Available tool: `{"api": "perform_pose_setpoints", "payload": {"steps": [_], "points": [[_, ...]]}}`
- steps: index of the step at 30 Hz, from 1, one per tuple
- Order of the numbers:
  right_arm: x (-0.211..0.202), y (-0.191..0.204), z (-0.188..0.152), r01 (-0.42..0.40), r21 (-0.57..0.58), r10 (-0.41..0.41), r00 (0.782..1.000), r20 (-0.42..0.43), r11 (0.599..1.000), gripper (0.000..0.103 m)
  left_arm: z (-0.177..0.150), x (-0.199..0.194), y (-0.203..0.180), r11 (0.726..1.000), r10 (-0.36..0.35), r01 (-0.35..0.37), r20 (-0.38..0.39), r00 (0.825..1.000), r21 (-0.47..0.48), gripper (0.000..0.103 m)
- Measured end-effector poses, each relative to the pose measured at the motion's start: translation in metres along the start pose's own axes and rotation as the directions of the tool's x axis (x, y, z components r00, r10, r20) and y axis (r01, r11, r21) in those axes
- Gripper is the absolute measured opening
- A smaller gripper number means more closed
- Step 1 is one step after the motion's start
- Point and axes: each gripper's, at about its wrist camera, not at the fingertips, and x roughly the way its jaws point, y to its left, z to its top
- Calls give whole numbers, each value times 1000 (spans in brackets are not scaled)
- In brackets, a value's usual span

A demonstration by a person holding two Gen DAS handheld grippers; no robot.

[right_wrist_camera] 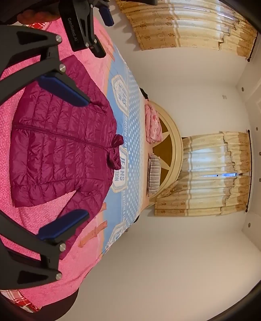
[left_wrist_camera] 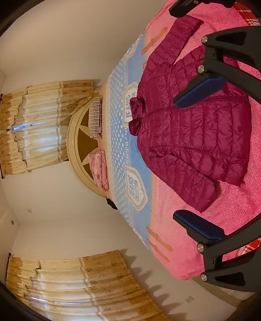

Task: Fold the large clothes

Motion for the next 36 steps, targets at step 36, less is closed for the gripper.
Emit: {"api": "perform_pose_setpoints", "payload": {"steps": [36], "points": [[6, 2, -4, -16, 1, 16, 1000, -14, 1000, 103, -3, 7, -4, 1000, -13, 13, -11, 1000, -10, 102]]}}
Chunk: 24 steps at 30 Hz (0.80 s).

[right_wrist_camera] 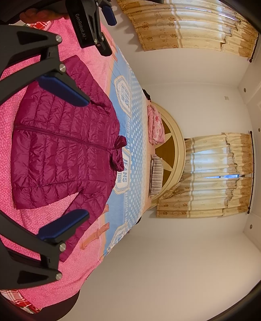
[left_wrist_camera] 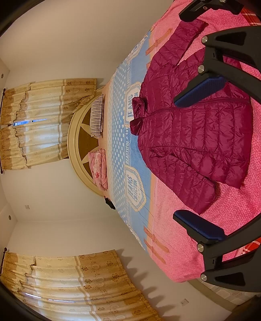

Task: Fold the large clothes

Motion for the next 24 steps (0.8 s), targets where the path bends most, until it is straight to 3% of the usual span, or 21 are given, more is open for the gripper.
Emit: {"api": "perform_pose_setpoints", "payload": {"steps": [24], "points": [[4, 1, -3, 1, -1, -1, 1000, -6, 1000, 103, 1, -2, 2, 1000, -1, 1, -1, 1000, -4, 102]]}}
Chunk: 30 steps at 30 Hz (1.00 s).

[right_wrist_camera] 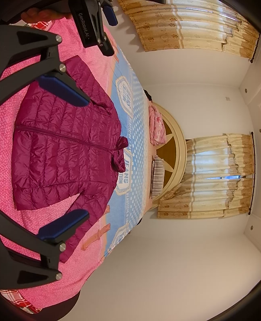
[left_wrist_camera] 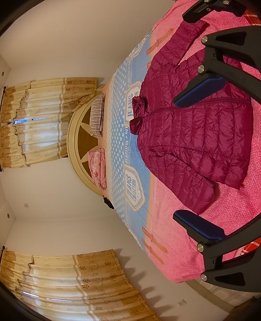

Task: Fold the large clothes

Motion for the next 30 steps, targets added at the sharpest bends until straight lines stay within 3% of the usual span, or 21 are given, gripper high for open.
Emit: {"api": "perform_pose_setpoints", "payload": {"steps": [30], "points": [[3, 3, -7, -8, -2, 8, 1000, -5, 1000, 103, -1, 2, 0, 1000, 4, -4, -1, 1000, -17, 102]]}}
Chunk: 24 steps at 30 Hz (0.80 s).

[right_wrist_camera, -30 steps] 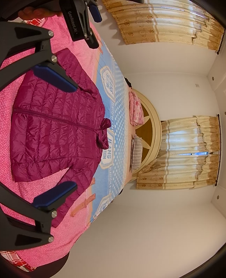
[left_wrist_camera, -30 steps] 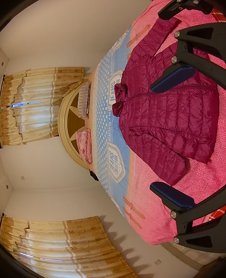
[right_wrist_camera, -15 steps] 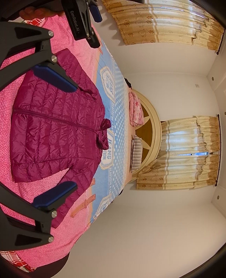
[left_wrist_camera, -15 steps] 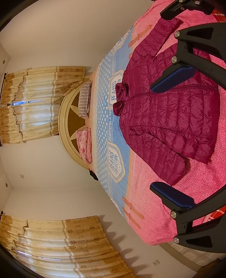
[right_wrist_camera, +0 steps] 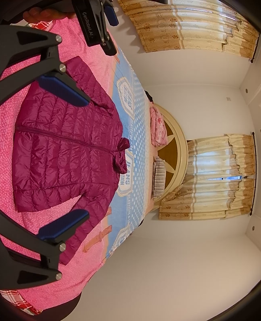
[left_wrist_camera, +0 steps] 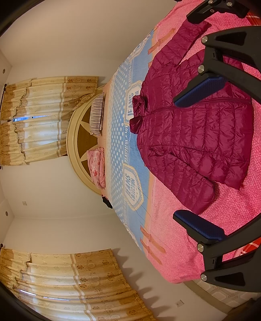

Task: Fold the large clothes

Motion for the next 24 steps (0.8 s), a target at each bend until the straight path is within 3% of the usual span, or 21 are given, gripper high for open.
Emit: {"api": "perform_pose_setpoints", "payload": {"steps": [12, 17, 24], "points": [[19, -12, -6, -1, 19, 1, 999, -41, 1000, 103, -14, 29, -3, 1000, 8, -8, -35, 999, 12, 102], [50, -40, -19, 37, 68, -29, 993, -114, 997, 103, -31, 70, -11, 999, 8, -4, -108, 994, 35, 102], [97, -100, -47, 124, 182, -77, 966, -248, 975, 103, -44, 131, -37, 994, -17, 36, -179, 984, 103, 102]]}}
